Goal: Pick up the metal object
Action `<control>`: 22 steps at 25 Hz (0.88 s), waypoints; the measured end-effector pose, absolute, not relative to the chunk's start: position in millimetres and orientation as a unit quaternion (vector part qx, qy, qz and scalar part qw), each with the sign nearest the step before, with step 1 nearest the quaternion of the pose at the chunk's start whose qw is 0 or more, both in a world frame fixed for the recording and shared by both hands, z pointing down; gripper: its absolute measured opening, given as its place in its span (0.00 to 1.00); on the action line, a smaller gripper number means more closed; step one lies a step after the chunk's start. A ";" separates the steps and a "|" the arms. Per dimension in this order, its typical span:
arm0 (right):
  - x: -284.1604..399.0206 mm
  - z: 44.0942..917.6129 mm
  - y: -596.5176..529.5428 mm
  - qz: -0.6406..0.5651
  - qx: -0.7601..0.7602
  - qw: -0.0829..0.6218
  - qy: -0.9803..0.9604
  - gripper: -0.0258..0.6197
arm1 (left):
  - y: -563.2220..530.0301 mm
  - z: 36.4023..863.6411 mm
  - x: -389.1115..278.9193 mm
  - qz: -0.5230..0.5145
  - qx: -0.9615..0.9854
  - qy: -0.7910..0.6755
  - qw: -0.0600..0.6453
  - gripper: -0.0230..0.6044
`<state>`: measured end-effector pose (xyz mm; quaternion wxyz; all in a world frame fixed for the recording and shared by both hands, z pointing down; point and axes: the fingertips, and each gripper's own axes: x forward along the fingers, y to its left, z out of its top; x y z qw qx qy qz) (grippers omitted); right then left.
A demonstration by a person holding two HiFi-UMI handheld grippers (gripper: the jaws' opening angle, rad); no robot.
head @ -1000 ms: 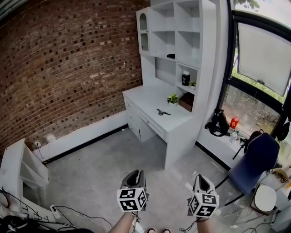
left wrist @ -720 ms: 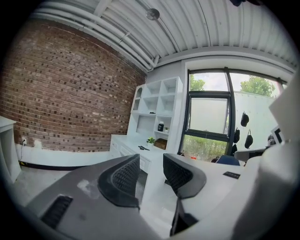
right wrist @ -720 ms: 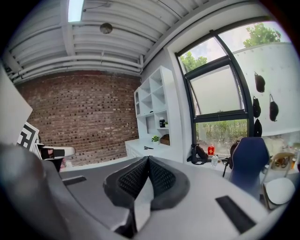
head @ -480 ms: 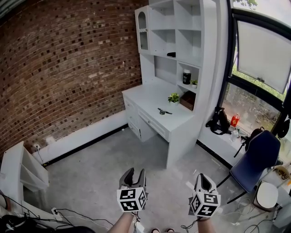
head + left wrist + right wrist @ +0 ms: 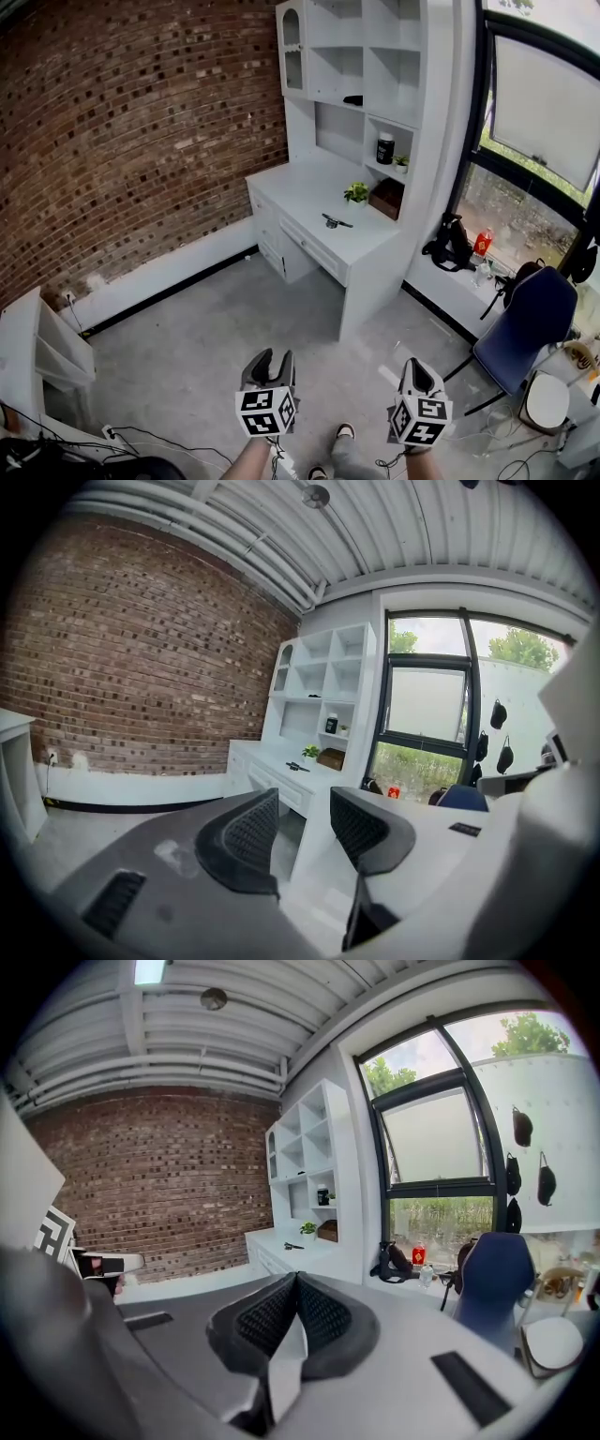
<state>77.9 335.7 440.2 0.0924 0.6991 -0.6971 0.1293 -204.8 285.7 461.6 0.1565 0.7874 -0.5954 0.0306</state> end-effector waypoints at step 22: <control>131.8 448.1 133.6 0.134 0.677 0.106 -0.716 0.04 | 95.6 447.0 -156.9 0.038 0.773 -0.621 0.124 0.30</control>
